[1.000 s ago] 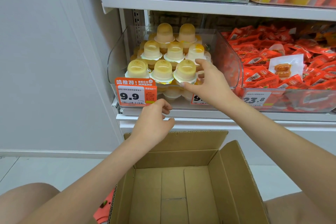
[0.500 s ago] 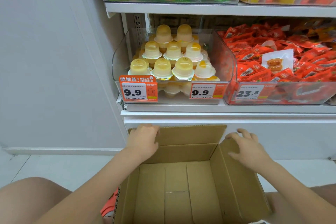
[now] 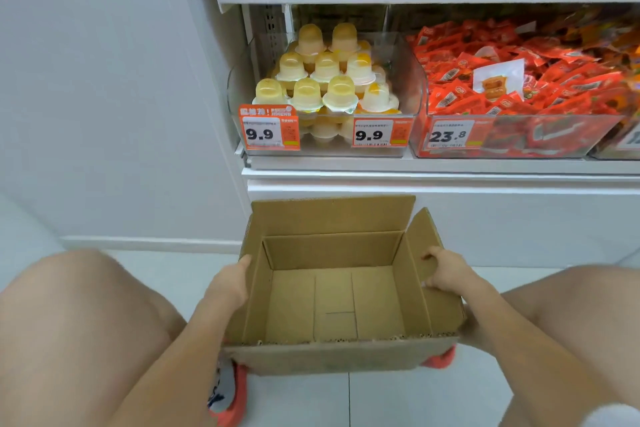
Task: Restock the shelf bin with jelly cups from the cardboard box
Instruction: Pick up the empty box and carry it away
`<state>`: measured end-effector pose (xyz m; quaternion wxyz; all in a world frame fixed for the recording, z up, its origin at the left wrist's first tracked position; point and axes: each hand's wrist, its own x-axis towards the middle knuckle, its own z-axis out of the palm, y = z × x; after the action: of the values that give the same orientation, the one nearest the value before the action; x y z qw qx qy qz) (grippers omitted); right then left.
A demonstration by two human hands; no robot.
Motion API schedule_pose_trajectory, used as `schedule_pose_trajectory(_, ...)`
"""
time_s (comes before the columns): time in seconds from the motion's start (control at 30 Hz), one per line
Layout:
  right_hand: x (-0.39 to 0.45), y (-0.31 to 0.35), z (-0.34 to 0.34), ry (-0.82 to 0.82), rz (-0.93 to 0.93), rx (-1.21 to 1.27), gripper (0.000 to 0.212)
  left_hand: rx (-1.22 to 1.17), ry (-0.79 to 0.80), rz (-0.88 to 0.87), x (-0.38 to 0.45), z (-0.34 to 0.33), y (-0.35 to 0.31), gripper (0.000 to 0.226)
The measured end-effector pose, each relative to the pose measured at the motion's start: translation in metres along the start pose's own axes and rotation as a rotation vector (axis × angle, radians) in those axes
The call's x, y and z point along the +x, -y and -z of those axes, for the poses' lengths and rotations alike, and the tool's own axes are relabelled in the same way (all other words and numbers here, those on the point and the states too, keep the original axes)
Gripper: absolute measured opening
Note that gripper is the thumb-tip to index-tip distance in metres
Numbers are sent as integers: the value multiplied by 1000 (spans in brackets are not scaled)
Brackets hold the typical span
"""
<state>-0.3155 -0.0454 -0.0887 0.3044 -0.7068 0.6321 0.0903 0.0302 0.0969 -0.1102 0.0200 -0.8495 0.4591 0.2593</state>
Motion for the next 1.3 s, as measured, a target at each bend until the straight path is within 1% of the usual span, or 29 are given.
schedule_pose_trajectory(0.07,1,10,-1,77,28,-40,79,52,49,-11,-7,10,-10,99)
schedule_pose_trajectory(0.13,4,25,-4,119,16,-74,86,104,53,17,-7,15,-19,108)
schedule_pose_trajectory(0.17,7,32,-6,113,10,-103,84,128,44,24,-5,15,-20,107)
schedule_pose_trajectory(0.27,19,53,-18,34,25,-143,62,137,5,0,6,13,-9,99)
schedule_pose_trajectory(0.33,27,70,-24,15,47,-160,56,129,-17,6,13,17,4,92)
schedule_pose_trajectory(0.4,32,91,-26,86,62,-172,59,138,-23,32,18,25,23,83)
schedule_pose_trajectory(0.5,36,120,-26,255,64,-119,82,181,-61,107,16,31,56,69)
schedule_pose_trajectory(0.57,34,135,-27,325,89,-123,92,192,-79,151,9,40,77,64)
schedule_pose_trajectory(0.73,30,169,-30,397,155,-216,91,97,0,203,-22,93,123,73)
schedule_pose_trajectory(0.8,27,194,-26,420,214,-255,89,93,22,232,-40,119,137,72)
schedule_pose_trajectory(0.9,11,244,-12,497,335,-191,86,145,48,311,-70,165,166,71)
schedule_pose_trajectory(1.0,-11,295,-7,580,411,-183,81,94,-6,401,-109,200,208,77)
schedule_pose_trajectory(1.07,-27,329,-11,607,477,-224,80,51,-35,449,-137,204,235,77)
schedule_pose_trajectory(1.17,-41,371,-20,604,555,-228,82,-31,-71,542,-176,191,271,78)
schedule_pose_trajectory(1.3,-49,401,-42,582,633,-213,83,-233,-182,613,-208,160,310,78)
